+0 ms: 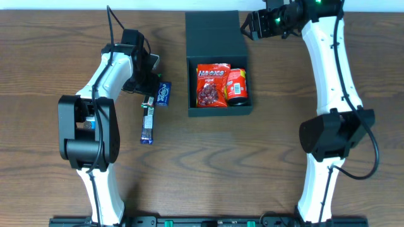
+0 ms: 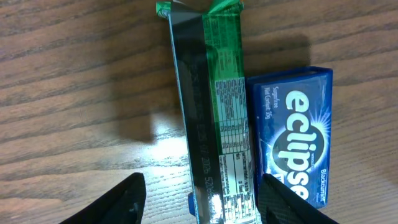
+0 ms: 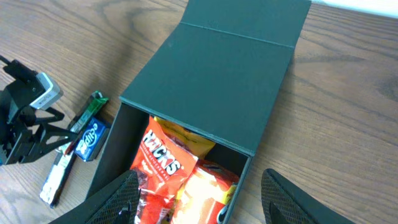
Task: Pack container
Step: 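Grasp the green-and-black bar with the left gripper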
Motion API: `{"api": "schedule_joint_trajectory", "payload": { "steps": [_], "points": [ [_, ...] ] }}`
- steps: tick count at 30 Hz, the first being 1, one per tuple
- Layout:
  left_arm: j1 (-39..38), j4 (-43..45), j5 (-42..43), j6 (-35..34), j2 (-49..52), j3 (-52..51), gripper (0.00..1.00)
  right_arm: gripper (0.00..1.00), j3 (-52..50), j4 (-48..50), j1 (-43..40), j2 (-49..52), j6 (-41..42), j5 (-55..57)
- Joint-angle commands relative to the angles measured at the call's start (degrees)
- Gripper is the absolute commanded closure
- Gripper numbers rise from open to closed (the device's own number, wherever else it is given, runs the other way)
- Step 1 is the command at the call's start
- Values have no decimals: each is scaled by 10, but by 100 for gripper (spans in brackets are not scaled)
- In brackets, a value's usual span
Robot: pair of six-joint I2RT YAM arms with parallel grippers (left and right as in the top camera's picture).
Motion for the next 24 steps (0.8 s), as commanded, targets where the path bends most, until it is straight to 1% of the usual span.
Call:
{"api": "schedule_joint_trajectory", "payload": {
  "steps": [1, 10, 17, 24],
  "points": [
    [1, -1, -8, 8, 16, -9, 42, 37, 4, -1, 2, -4, -10, -2],
    [1, -3, -8, 7, 32, -9, 46, 37, 4, 0, 2, -4, -10, -2],
    [1, 0, -8, 5, 32, -9, 46, 36, 4, 0, 2, -4, -10, -2],
    [1, 2, 2, -18, 32, -6, 46, 36, 4, 1, 2, -4, -10, -2]
  ]
}}
